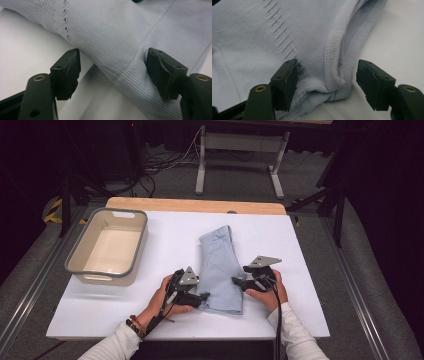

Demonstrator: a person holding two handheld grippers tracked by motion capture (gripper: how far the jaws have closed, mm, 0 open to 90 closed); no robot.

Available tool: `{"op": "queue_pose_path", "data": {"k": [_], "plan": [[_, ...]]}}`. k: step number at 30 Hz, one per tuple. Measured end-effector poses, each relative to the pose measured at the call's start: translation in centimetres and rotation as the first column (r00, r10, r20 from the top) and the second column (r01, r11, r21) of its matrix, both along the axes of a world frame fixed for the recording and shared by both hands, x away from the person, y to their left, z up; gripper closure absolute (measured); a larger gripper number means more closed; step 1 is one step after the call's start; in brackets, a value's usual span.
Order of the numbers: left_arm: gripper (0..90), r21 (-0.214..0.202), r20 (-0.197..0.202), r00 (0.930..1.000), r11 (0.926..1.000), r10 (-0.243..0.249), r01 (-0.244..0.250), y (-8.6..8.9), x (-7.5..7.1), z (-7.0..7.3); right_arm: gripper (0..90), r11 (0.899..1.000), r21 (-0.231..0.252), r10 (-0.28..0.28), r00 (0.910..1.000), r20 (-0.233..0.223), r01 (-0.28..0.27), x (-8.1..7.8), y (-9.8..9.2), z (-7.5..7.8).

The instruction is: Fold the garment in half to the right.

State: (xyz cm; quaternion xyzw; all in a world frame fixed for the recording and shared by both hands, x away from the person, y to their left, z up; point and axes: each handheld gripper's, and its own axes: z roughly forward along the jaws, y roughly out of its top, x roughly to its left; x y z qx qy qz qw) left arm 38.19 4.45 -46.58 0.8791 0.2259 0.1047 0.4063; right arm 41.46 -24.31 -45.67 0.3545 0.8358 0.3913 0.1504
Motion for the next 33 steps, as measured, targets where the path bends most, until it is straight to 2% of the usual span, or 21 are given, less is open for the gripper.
{"op": "queue_pose_path", "data": {"k": [2,4,8,11,15,19,21,26,29,31,33], "plan": [[29.3,0.001,-0.012,0.9999,1.0000,-0.003,0.003,0.0,0.0,0.0,37.9,1.000,0.027,0.005,0.9992,-0.040,-0.004,0.3,-0.2,-0.1],[35.1,-0.010,-0.033,0.9992,0.9997,-0.024,0.024,0.0,0.1,0.0,41.3,0.999,0.050,0.024,0.9968,-0.077,-0.020,0.6,-0.4,-0.2],[51.0,-0.035,-0.082,0.9934,0.9964,-0.080,0.078,0.2,0.3,0.0,49.1,0.997,0.075,0.044,0.9934,-0.106,-0.036,0.7,-0.5,-0.2],[64.2,-0.043,-0.085,0.9905,0.9936,-0.108,0.105,0.3,0.2,0.0,57.8,0.995,0.094,0.054,0.9909,-0.123,-0.043,0.7,-0.5,-0.1],[72.2,-0.036,-0.067,0.9928,0.9946,-0.099,0.097,0.3,0.0,0.2,66.8,0.991,0.120,0.067,0.9887,-0.134,-0.050,0.6,-0.5,-0.1],[73.9,-0.024,-0.042,0.9937,0.9944,-0.103,0.102,0.6,-0.3,0.7,69.7,0.992,0.118,0.061,0.9921,-0.109,-0.048,0.4,-0.3,0.1],[73.9,-0.012,-0.027,0.9940,0.9943,-0.106,0.106,0.9,-0.4,1.1,70.2,0.992,0.115,0.067,0.9943,-0.083,-0.057,0.1,0.2,0.4],[73.2,0.027,-0.012,0.9948,0.9945,-0.101,0.101,2.9,-0.9,2.1,70.0,0.990,0.108,0.097,0.9951,-0.018,-0.095,-0.4,2.0,1.1],[71.8,0.039,-0.019,0.9965,0.9959,-0.081,0.082,3.8,-1.4,2.1,69.3,0.989,0.080,0.120,0.9926,0.015,-0.121,-0.7,3.4,1.1],[70.1,0.069,-0.009,0.9965,0.9941,-0.083,0.084,4.2,-1.8,1.9,68.8,0.990,0.051,0.132,0.9904,0.041,-0.134,-0.9,4.3,1.0],[66.7,0.073,-0.007,0.9973,0.9946,-0.073,0.073,4.3,-2.0,1.7,67.3,0.990,0.030,0.134,0.9897,0.052,-0.135,-0.9,4.9,0.8]]}}
